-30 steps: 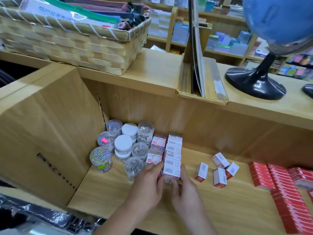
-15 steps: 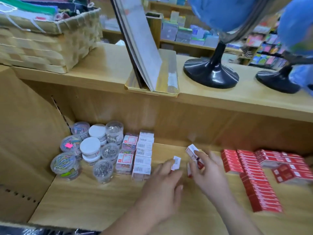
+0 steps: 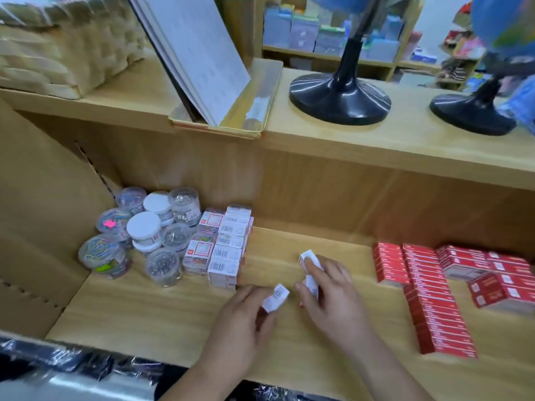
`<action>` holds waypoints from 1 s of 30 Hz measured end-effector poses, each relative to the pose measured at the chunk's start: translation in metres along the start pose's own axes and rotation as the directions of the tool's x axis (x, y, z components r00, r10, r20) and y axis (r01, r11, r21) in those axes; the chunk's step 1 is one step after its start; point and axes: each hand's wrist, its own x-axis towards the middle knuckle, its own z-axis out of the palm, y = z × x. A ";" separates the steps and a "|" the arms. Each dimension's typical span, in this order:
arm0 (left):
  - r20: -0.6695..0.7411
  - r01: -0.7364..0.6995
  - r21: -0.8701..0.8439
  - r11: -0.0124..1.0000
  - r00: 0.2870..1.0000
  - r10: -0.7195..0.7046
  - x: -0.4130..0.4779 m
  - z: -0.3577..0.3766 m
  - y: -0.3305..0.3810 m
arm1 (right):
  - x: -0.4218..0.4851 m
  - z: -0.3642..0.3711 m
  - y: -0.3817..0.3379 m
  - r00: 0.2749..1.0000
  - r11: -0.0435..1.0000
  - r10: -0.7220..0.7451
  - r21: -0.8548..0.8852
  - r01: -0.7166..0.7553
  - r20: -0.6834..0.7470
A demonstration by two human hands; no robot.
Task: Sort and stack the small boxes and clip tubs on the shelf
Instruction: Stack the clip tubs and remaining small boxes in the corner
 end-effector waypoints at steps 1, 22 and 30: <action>-0.036 0.055 -0.044 0.998 0.998 -0.057 -0.009 -0.002 0.000 | -0.007 0.003 -0.004 0.999 0.999 -0.031 0.004 0.032 -0.016; -0.143 0.123 -0.261 0.957 0.976 -0.164 -0.062 -0.074 -0.006 | -0.042 0.010 -0.110 0.903 0.706 0.252 0.572 -0.417 0.347; -0.179 0.074 -0.421 0.904 0.970 -0.162 -0.060 -0.088 -0.031 | -0.034 0.030 -0.134 0.821 0.350 0.220 0.742 -0.571 0.528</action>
